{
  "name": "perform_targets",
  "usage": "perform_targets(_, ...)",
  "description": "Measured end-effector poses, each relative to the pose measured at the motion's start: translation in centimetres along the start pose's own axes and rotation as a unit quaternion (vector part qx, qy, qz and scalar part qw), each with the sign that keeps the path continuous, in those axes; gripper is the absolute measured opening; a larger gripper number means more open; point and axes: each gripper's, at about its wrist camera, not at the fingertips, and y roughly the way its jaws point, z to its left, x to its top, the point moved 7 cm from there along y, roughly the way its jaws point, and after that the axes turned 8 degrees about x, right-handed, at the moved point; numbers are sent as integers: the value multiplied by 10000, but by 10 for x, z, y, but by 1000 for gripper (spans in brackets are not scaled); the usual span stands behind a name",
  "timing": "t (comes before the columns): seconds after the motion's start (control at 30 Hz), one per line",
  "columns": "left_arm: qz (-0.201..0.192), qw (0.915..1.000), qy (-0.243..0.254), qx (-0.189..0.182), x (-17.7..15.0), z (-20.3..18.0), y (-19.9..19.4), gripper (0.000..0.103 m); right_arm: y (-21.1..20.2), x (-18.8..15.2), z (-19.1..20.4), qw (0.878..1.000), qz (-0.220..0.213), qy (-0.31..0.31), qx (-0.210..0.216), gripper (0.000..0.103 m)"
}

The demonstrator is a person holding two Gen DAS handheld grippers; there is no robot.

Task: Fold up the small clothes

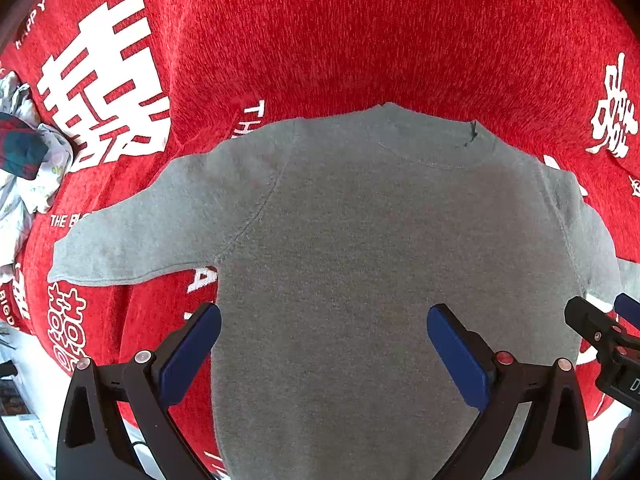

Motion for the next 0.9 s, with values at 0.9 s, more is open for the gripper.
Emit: perform_targets(0.9, -3, 10000, 9, -65, 2, 5, 1, 103, 1, 6, 11, 9999, 64, -40, -88, 103)
